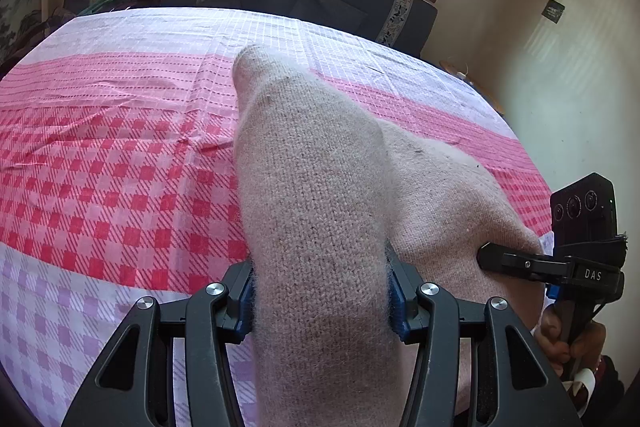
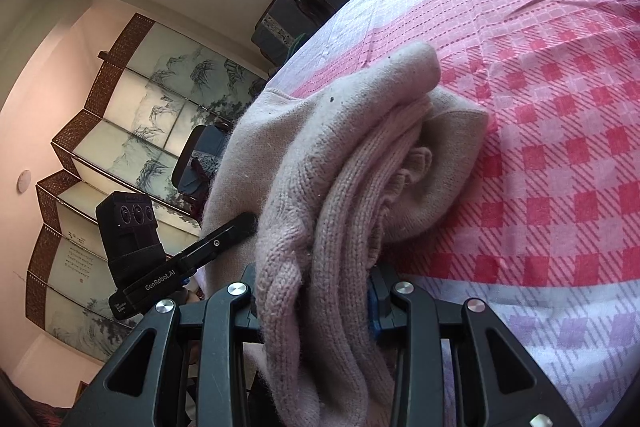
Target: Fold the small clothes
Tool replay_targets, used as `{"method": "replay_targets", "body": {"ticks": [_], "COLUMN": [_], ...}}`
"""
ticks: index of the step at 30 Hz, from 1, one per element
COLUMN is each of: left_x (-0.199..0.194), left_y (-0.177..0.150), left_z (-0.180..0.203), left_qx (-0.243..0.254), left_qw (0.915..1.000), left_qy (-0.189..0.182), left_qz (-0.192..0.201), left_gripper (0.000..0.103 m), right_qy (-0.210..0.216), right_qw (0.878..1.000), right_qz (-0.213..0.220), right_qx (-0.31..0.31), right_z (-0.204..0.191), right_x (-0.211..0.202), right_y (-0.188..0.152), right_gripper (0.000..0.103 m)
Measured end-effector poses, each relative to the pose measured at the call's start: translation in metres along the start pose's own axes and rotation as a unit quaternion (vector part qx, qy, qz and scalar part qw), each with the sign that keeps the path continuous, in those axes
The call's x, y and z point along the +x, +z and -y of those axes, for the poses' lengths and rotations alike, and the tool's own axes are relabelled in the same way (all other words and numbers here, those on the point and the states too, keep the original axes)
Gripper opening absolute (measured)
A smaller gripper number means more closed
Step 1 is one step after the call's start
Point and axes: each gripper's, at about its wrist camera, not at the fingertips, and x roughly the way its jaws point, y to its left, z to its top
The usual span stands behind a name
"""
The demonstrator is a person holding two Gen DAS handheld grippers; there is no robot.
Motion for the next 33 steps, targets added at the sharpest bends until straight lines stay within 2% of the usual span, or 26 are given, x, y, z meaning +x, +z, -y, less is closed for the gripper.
{"method": "replay_targets", "body": {"ticks": [33], "left_x": [0.004], "left_y": [-0.013], "left_z": [0.002], "left_qx": [0.006], "left_qw": [0.9999], "left_qy": [0.009], "left_qz": [0.01], "left_gripper": [0.055], "right_qy": [-0.038], "right_qw": [0.999], "right_qz": [-0.002], "right_qx": [-0.028], "right_z": [-0.001], "right_x": [0.008], "right_y": [-0.008], "right_gripper": [0.032]}}
